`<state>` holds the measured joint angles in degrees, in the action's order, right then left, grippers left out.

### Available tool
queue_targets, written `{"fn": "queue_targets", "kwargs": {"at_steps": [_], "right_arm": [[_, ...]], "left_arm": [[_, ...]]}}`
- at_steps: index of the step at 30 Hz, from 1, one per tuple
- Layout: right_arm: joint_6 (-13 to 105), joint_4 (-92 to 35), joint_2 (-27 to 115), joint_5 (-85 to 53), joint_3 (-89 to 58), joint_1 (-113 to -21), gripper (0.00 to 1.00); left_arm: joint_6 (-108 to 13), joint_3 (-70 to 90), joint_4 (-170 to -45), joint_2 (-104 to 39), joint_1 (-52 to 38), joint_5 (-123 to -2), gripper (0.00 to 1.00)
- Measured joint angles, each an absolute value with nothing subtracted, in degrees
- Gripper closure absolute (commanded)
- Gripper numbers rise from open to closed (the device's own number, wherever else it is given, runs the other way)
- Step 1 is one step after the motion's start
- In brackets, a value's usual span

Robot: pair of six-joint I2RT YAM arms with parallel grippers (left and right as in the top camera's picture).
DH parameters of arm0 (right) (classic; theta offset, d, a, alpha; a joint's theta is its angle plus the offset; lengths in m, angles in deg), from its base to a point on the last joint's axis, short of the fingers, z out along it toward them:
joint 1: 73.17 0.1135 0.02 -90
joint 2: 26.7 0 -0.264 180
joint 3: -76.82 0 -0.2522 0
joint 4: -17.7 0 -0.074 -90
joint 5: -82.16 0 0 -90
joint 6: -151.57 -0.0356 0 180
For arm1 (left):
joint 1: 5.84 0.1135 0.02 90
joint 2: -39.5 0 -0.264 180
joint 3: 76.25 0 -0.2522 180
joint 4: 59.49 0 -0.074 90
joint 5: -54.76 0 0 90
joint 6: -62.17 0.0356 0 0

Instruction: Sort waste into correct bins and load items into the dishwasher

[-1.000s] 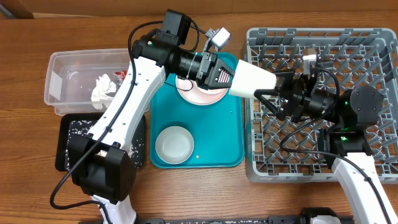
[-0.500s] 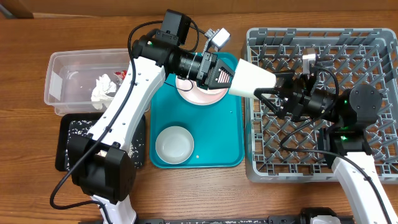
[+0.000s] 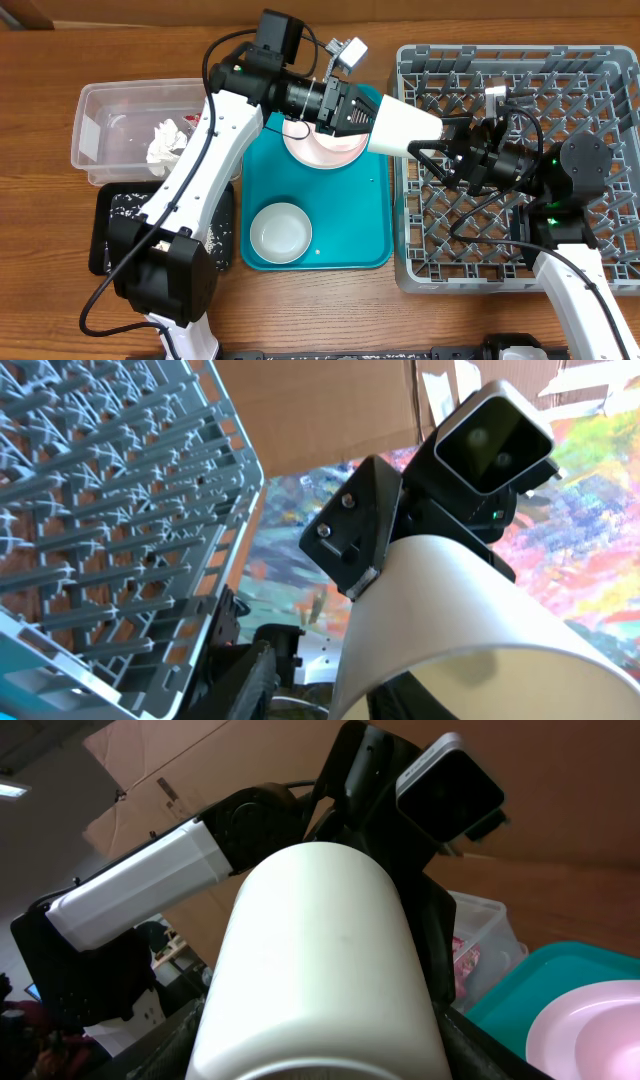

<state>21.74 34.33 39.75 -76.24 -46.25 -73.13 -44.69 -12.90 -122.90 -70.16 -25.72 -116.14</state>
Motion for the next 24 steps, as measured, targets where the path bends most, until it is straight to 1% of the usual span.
{"fn": "queue_targets", "kwargs": {"at_steps": [5, 8, 13, 17, 20, 24], "right_arm": [[21.9, 32.8, 39.8, -75.8, -46.2, -73.1, 0.44], [22.0, 30.7, 39.8, -74.7, -46.2, -73.1, 0.44], [22.5, 22.7, 39.8, -69.7, -46.2, -73.1, 0.44], [24.1, 14.0, 39.8, -63.3, -46.0, -73.1, 0.45], [26.9, 4.5, 39.8, -57.5, -44.8, -73.1, 0.45], [32.8, -10.0, 40.1, -47.7, -39.5, -73.1, 0.45]], "left_arm": [[-46.8, -12.9, -119.8, -70.2, -23.8, -115.9, 0.61], [-48.9, -12.9, -116.3, -70.2, -21.8, -115.2, 0.56], [-51.8, -12.9, -115.4, -70.2, -17.4, -111.1, 0.52], [-52.6, -12.9, -115.4, -70.2, -14.8, -107.7, 0.50], [-53.0, -12.9, -115.5, -70.2, -14.5, -105.3, 0.48], [-53.2, -12.9, -116.5, -70.2, -14.5, -101.7, 0.45]]}}
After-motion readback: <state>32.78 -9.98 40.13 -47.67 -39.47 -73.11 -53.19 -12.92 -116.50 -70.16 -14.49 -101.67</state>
